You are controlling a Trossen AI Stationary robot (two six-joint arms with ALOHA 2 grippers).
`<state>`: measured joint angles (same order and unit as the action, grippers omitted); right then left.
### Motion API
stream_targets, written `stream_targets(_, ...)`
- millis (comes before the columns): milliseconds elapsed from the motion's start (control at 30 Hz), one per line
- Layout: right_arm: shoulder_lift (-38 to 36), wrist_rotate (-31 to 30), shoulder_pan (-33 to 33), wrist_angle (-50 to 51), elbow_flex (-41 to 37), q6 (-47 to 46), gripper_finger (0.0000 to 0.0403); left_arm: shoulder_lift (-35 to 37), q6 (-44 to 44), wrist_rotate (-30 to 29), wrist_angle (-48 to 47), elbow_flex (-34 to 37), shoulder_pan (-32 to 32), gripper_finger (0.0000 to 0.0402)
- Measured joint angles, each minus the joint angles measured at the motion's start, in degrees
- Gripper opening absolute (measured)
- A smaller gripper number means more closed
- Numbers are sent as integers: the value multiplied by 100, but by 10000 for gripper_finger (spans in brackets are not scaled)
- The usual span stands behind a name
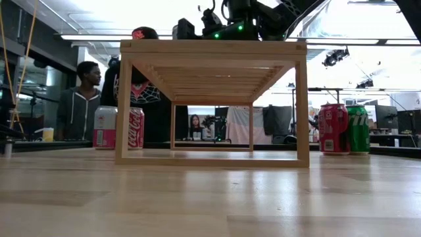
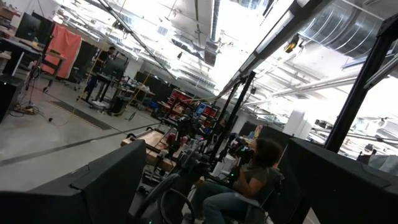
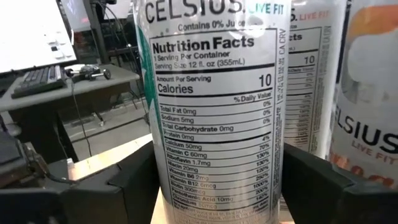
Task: Place canned beverage on shelf
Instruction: Put the left white pink soda can on the shelf
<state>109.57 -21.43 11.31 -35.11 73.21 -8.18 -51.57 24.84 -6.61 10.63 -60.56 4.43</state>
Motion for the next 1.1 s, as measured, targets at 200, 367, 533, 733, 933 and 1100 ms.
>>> stream_targets(200, -2, 7, -2, 9, 0, -62, 268, 0, 0, 0, 0, -2, 0, 381)
stream_targets(367, -2, 7, -2, 14, 0, -79, 268, 0, 0, 0, 0, -2, 0, 381)
stream_targets(533, 0, 16, -2, 17, 0, -79, 268, 0, 1, 0, 0, -1, 0, 381)
stream_targets(733, 0, 52, -2, 20, 0, -81, 268, 0, 0, 0, 0, 0, 0, 381)
stream_targets(933, -1, 63, -4, 20, 0, -83, 268, 0, 0, 0, 0, -2, 0, 381)
stream_targets(1100, -1, 68, -4, 25, 0, -84, 283, 0, 1, 0, 0, -2, 0, 381)
